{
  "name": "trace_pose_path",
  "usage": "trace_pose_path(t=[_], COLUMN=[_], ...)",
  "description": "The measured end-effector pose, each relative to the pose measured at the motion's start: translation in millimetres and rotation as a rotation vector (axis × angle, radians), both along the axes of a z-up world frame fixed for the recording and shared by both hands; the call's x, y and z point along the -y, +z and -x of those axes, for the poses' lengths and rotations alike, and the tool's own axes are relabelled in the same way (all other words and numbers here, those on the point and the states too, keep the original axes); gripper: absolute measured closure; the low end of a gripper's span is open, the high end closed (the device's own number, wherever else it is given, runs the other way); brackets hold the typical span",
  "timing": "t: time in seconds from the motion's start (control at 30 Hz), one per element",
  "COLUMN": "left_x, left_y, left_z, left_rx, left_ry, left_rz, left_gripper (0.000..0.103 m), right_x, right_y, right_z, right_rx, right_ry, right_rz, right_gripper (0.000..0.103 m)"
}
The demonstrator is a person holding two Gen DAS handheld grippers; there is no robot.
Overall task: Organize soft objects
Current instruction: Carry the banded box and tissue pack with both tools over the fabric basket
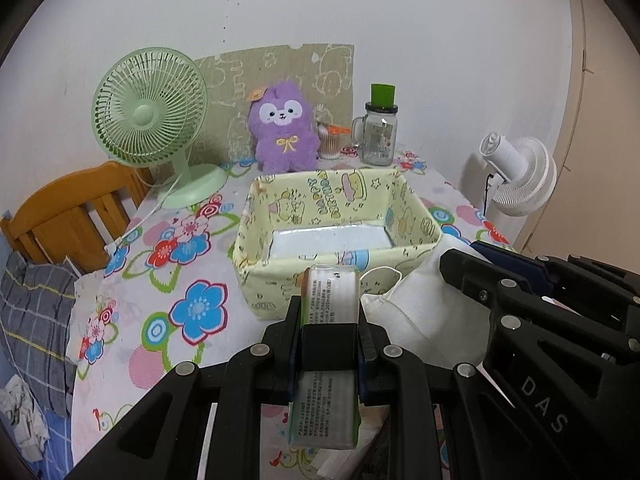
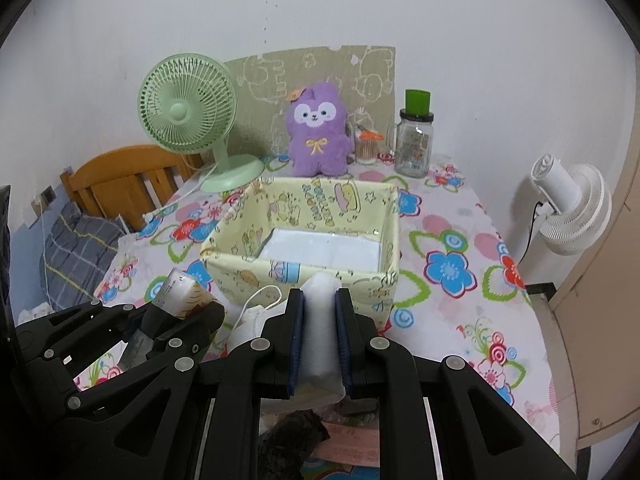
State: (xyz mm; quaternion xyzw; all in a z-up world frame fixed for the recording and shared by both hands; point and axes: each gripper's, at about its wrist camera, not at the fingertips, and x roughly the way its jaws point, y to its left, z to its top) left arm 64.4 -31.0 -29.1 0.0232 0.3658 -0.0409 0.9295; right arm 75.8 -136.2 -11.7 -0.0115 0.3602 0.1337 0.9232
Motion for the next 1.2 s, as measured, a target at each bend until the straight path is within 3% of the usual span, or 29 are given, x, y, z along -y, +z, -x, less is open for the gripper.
trace_pose_path(t=[1.2], left_x=[-4], left_y=[34], left_z=[-49], left_rx=[0.064], left_ry=[-0.011], left_rz=[0.002], left_gripper=[0.083], right_x=[-4], right_y=[39], right_z=[-42], right_rx=[0.11], right_ry=[-0.01], right_rz=[0.004], right_gripper=[0.084])
